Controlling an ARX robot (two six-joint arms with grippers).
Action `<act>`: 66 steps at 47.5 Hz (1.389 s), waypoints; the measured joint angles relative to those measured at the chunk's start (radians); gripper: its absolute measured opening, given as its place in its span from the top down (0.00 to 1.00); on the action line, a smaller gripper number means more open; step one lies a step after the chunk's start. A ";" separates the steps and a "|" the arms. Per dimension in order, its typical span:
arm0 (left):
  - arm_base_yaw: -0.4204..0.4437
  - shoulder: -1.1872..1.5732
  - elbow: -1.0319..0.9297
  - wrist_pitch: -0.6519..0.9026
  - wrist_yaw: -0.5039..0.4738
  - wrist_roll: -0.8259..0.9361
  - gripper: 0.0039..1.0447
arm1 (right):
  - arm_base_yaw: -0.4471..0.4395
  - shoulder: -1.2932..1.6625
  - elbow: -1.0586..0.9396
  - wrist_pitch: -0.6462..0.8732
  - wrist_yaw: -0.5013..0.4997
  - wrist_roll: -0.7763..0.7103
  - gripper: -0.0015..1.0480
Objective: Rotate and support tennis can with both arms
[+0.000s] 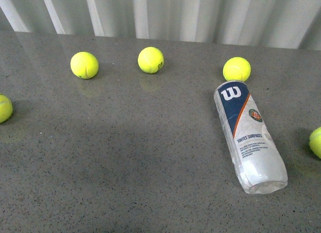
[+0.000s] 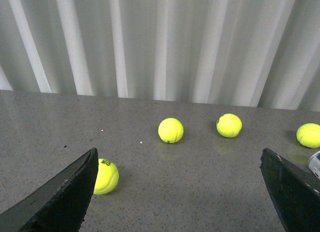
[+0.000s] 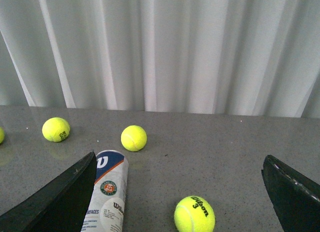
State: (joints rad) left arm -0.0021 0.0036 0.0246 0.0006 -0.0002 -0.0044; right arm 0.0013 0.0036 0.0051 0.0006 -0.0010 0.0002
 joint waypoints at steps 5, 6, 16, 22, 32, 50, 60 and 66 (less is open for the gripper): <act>0.000 0.000 0.000 0.000 0.000 0.000 0.06 | 0.000 0.000 0.000 0.000 0.000 0.000 0.07; 0.000 0.000 0.000 0.000 0.000 0.000 0.06 | 0.000 0.000 0.000 0.000 0.000 0.000 0.07; 0.000 0.000 0.000 0.000 0.000 0.000 0.06 | 0.000 0.000 0.000 0.000 0.000 0.000 0.07; 0.000 0.000 0.000 0.000 0.000 0.000 0.06 | 0.000 0.000 0.000 0.000 0.000 0.000 0.07; 0.000 0.000 0.000 0.000 0.000 0.000 0.06 | 0.000 0.000 0.000 0.000 0.000 0.000 0.07; 0.000 0.000 0.000 0.000 0.000 0.000 0.06 | 0.000 0.000 0.000 0.000 0.000 0.000 0.07; 0.000 0.000 0.000 0.000 0.000 0.000 0.06 | -0.055 0.132 0.081 -0.152 -0.102 0.113 0.07; 0.000 -0.001 0.000 0.000 0.000 0.000 0.06 | -0.084 0.509 0.241 -0.094 -0.087 0.195 0.07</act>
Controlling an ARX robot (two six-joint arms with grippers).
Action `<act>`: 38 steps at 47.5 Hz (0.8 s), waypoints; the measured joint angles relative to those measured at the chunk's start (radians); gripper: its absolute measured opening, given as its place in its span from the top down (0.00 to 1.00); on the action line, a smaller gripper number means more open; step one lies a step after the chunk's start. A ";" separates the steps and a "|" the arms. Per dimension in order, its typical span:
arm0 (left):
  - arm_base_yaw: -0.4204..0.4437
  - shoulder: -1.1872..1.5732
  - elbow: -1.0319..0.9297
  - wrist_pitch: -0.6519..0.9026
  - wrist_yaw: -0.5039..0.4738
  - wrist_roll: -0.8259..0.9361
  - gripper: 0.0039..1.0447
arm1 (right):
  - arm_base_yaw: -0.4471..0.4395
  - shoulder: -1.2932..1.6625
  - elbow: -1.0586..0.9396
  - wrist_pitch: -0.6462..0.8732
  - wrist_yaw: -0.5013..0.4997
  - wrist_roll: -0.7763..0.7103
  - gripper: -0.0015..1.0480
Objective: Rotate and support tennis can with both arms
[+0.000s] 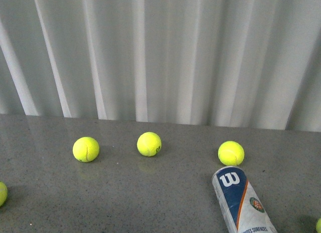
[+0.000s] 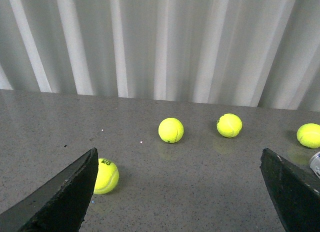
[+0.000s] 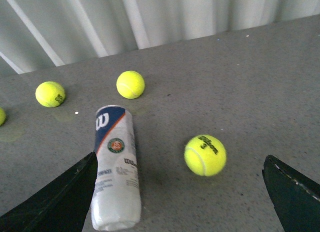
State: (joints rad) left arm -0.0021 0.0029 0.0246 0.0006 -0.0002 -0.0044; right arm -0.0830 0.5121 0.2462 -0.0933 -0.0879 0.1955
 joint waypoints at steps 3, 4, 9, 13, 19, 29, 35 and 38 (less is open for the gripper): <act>0.000 0.001 0.000 0.000 0.000 0.000 0.06 | 0.019 0.274 0.143 0.020 -0.046 0.046 0.07; 0.000 0.000 0.000 0.000 0.000 0.000 0.06 | 0.029 0.341 0.177 0.016 -0.051 0.051 0.07; 0.000 0.000 0.000 0.000 0.000 0.000 0.06 | 0.097 0.674 0.317 0.021 -0.015 0.061 0.07; 0.000 0.000 0.000 0.000 0.000 0.000 0.06 | 0.142 0.837 0.370 0.026 0.003 0.063 0.07; 0.000 0.000 0.000 0.000 0.000 0.000 0.06 | 0.187 0.997 0.430 0.042 0.022 0.070 0.07; 0.000 0.000 0.000 0.000 0.000 0.000 0.06 | 0.243 1.156 0.510 0.045 0.025 0.087 0.07; 0.000 0.000 0.000 0.000 0.000 0.000 0.06 | 0.261 1.235 0.547 0.042 0.010 0.103 0.07; 0.000 0.000 0.000 0.000 0.000 0.000 0.06 | 0.267 1.276 0.567 0.033 0.013 0.115 0.07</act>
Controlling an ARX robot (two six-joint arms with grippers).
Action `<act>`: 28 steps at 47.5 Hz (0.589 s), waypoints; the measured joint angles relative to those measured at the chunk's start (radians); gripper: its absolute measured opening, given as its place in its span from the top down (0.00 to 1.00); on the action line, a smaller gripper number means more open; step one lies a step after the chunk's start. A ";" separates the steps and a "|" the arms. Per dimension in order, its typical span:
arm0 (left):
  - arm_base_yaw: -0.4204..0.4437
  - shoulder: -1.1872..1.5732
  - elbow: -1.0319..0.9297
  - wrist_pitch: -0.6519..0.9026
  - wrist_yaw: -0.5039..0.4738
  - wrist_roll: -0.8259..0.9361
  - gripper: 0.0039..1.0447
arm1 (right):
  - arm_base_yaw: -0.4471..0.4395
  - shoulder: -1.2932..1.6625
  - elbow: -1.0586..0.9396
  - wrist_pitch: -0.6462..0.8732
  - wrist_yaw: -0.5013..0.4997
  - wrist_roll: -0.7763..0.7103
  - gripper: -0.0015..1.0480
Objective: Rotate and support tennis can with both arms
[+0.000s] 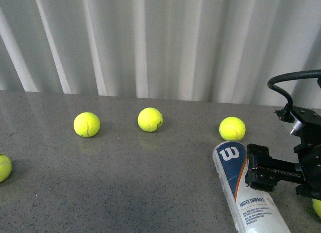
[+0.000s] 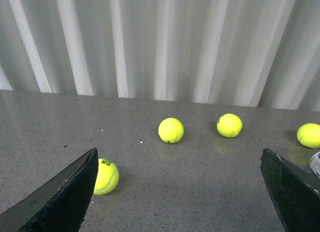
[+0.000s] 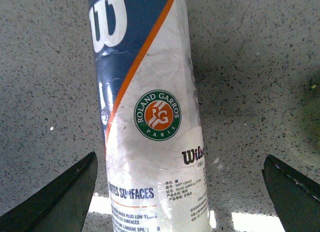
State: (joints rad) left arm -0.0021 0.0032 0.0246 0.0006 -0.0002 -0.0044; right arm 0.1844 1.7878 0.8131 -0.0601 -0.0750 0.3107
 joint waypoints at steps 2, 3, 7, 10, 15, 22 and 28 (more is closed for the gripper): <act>0.000 0.000 0.000 0.000 0.000 0.000 0.06 | 0.003 0.032 0.011 0.000 -0.002 0.008 0.07; 0.000 0.000 0.000 0.000 0.000 0.000 0.06 | 0.005 0.051 0.020 0.000 -0.002 0.012 0.07; 0.000 0.000 0.000 0.000 0.000 0.000 0.06 | 0.008 0.102 0.047 0.000 -0.014 0.021 0.07; 0.000 0.000 0.000 0.000 0.000 0.000 0.06 | 0.013 0.143 0.077 0.000 -0.027 0.025 0.07; 0.000 0.000 0.000 0.000 0.000 0.000 0.06 | 0.021 0.196 0.122 0.001 -0.047 0.027 0.07; 0.000 0.000 0.000 0.000 0.000 0.000 0.06 | 0.040 0.233 0.187 0.000 -0.090 -0.004 0.29; 0.000 0.000 0.000 0.000 0.000 0.000 0.06 | 0.080 0.220 0.228 0.036 -0.134 -0.122 0.46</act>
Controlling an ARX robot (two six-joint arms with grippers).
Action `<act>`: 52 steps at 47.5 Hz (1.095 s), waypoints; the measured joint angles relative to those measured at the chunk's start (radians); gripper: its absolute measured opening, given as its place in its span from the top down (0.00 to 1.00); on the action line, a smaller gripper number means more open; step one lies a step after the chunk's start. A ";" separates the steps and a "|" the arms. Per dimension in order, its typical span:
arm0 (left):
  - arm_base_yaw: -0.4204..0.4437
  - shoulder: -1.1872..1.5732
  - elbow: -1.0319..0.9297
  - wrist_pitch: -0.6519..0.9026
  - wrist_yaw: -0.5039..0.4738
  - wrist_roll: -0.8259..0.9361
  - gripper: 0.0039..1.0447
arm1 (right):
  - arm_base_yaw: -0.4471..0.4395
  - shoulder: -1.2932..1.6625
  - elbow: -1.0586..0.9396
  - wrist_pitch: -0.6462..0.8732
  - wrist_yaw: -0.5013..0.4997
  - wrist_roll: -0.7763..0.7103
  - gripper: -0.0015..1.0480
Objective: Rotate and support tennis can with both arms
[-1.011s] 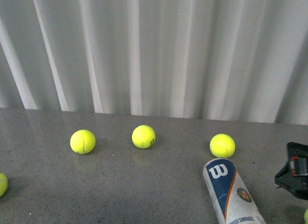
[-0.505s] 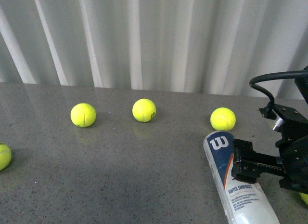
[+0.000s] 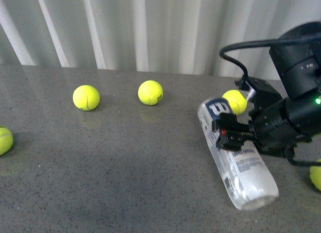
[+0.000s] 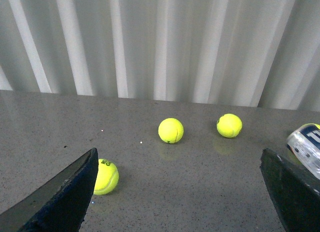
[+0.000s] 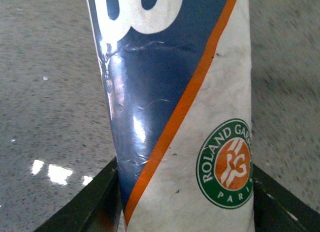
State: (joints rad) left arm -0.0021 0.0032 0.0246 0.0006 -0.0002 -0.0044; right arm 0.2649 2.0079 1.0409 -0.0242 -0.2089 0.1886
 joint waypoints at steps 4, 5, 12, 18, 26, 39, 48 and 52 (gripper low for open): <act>0.000 0.000 0.000 0.000 0.000 0.000 0.06 | 0.035 -0.018 0.015 0.042 -0.074 -0.132 0.54; 0.000 0.000 0.000 0.000 0.000 0.000 0.06 | 0.042 -0.020 0.020 0.041 -0.080 -0.155 0.55; 0.000 0.000 0.000 0.000 0.000 0.000 0.06 | 0.147 -0.024 0.089 0.019 -0.113 -0.575 0.68; 0.000 0.000 0.000 0.000 0.000 0.000 0.06 | 0.214 0.029 0.150 -0.041 -0.102 -0.991 0.78; 0.000 0.000 0.000 0.000 0.000 0.000 0.06 | 0.211 0.189 0.285 -0.097 -0.032 -1.321 0.84; 0.000 0.000 0.000 0.000 0.000 0.000 0.06 | 0.206 0.292 0.363 0.026 -0.033 -1.411 0.89; 0.000 0.000 0.000 0.000 0.000 0.000 0.06 | 0.222 0.320 0.344 0.167 -0.026 -1.366 0.59; 0.000 0.000 0.000 0.000 0.000 0.000 0.06 | 0.225 0.320 0.327 0.204 -0.025 -1.323 0.45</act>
State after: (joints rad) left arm -0.0021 0.0032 0.0246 0.0006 -0.0002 -0.0044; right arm 0.4900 2.3283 1.3682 0.1802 -0.2337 -1.1339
